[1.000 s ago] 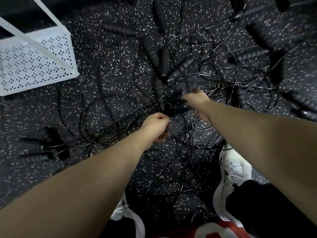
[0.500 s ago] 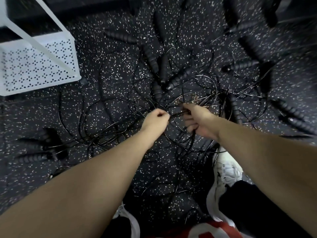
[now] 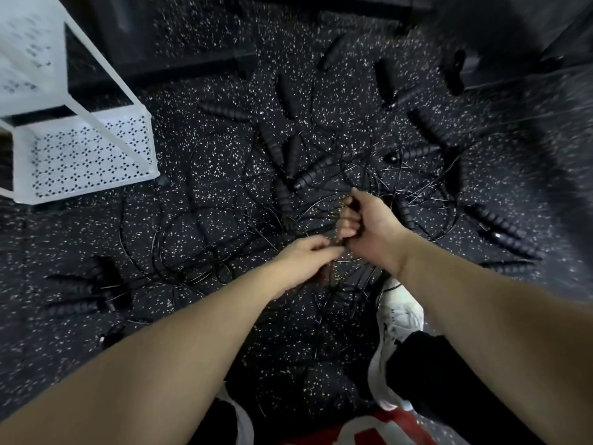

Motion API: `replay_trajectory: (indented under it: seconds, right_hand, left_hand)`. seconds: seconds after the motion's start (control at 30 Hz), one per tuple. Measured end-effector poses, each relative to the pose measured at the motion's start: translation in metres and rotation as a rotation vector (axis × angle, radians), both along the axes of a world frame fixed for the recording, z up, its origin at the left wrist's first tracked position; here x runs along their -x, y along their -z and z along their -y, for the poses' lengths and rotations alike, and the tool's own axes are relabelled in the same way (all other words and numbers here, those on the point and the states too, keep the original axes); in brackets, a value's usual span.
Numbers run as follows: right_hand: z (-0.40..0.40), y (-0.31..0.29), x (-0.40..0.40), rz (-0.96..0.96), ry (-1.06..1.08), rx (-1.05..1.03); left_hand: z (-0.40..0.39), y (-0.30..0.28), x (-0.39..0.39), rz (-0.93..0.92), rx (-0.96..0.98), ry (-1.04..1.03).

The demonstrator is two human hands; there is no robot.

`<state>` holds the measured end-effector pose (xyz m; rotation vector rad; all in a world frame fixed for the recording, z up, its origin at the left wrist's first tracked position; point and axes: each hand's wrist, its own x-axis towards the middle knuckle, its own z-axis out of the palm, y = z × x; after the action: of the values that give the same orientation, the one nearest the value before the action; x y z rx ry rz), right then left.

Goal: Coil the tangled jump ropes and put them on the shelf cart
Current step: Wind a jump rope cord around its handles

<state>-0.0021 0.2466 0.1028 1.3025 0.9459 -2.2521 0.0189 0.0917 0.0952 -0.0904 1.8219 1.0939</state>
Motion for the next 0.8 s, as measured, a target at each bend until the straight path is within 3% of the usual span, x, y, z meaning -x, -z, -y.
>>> replay_trajectory:
  seconds: [0.13, 0.33, 0.47, 0.57, 0.63, 0.7, 0.8]
  right_hand:
    - [-0.005, -0.029, -0.007, -0.090, -0.100, -0.055]
    - [-0.001, -0.072, -0.017, -0.165, -0.371, -0.169]
    - [0.001, -0.098, -0.030, -0.184, -0.539, -0.270]
    - [0.004, -0.113, -0.043, -0.195, -0.624, -0.300]
    - [0.008, -0.124, -0.053, -0.213, -0.676, -0.344]
    - [0.010, -0.134, -0.066, -0.241, -0.738, -0.429]
    - [0.013, -0.149, -0.091, -0.291, -0.880, -0.565]
  left_hand:
    - [0.008, -0.011, -0.003, -0.107, 0.030, 0.130]
    - [0.020, -0.032, -0.018, -0.204, 0.002, 0.069]
    - [0.024, -0.052, -0.031, -0.197, -0.012, 0.078]
    - [0.023, -0.070, -0.040, -0.221, 0.046, 0.206]
    - [0.025, -0.084, -0.049, -0.129, 0.034, 0.280]
    - [0.028, -0.093, -0.058, 0.018, -0.094, 0.141]
    - [0.022, -0.117, -0.064, 0.201, -0.359, -0.370]
